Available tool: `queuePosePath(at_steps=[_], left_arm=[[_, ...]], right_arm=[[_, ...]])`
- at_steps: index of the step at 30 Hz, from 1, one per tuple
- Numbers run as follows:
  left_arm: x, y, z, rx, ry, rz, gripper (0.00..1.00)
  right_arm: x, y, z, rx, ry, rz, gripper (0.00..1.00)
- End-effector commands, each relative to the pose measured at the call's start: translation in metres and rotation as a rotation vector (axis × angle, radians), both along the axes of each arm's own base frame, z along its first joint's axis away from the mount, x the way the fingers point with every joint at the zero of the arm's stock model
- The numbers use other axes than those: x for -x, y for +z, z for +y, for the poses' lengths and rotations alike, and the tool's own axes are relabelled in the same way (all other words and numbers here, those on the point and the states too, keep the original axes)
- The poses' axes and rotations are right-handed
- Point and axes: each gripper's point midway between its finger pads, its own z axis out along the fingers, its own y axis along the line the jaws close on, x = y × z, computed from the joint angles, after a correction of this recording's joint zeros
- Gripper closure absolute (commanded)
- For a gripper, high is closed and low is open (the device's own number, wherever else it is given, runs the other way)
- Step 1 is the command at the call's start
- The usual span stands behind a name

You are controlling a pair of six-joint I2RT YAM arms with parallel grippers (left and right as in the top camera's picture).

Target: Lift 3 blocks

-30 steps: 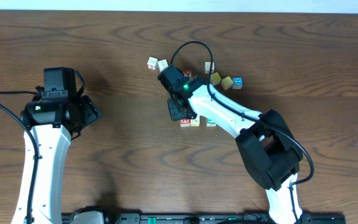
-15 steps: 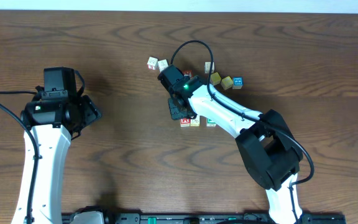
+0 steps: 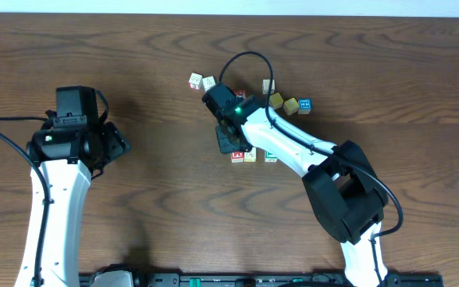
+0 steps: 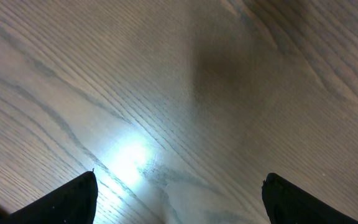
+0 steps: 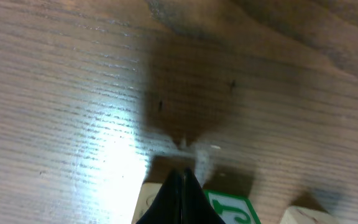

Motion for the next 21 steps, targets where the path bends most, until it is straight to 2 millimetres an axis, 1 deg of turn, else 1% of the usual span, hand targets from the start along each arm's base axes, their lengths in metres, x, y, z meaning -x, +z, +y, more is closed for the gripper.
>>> queuePosePath(at_steps=[1,4,8,9,15,18,21], left_arm=[[0.0,0.0,0.003,-0.007,0.012,0.003,0.15],[0.001,0.0,0.003,-0.007,0.012,0.003,0.15],[0.0,0.0,0.003,-0.007,0.012,0.003,0.15],[0.0,0.0,0.003,-0.007,0.012,0.003,0.15],[0.0,0.0,0.003,-0.007,0.012,0.003,0.15],[0.0,0.0,0.003,-0.007,0.012,0.003,0.15],[0.001,0.0,0.003,-0.007,0.012,0.003,0.15]], right_arm=[[-0.01,0.017,0.016,-0.044,0.005,-0.029,0.99],[-0.006,0.022,0.03,-0.1,0.037,-0.008,0.99],[0.01,0.023,0.052,-0.184,0.196,0.05,0.99],[0.014,0.023,0.052,-0.185,0.201,0.064,0.99],[0.033,0.013,0.045,-0.151,0.094,0.136,0.99],[0.036,0.006,0.038,-0.112,0.05,0.13,0.99],[0.034,0.004,0.033,-0.091,0.039,0.119,0.99]])
